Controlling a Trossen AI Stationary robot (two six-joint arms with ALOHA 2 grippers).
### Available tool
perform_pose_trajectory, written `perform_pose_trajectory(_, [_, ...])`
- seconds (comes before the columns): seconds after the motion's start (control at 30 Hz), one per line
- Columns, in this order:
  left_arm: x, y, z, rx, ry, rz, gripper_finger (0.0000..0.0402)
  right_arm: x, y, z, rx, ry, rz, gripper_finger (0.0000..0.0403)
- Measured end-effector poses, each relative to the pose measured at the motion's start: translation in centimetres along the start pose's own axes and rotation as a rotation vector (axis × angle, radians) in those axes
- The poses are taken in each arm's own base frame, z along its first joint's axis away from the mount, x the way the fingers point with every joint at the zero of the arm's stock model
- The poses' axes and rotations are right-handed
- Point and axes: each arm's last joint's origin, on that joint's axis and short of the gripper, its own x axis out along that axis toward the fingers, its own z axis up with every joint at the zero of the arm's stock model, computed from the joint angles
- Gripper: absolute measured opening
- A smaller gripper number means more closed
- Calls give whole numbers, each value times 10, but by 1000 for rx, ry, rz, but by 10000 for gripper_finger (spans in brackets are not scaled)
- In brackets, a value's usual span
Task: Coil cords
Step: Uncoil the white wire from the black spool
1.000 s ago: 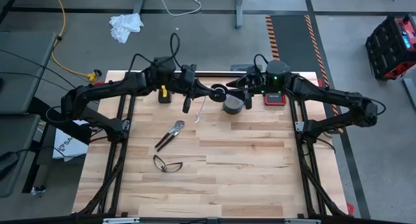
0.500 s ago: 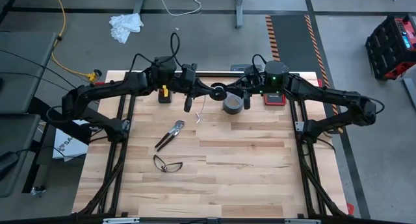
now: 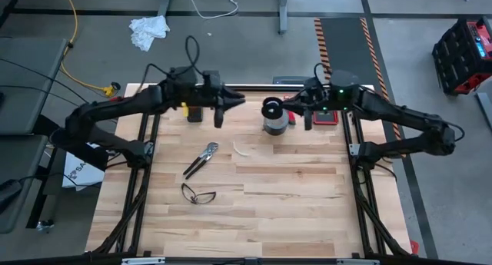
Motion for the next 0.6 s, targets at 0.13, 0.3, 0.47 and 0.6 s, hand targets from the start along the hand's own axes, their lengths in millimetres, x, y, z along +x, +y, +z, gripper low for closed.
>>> perform_pose_trajectory(0.13, [-8, 0, -5, -106, 67, 44, 114, -9, 7, 5, 12, -36, 48, 1])
perform_pose_trajectory(0.3, [8, -3, -24, -219, 140, 18, 144, -6, 10, 12, 36, -119, 51, 0])
perform_pose_trajectory(0.47, [18, -10, -11, -276, -28, -36, 154, 2, 14, 22, 56, -237, 75, 0])
perform_pose_trajectory(0.6, [14, -16, 2, -189, -137, -67, 155, 4, 11, 17, 57, -197, 14, 0])
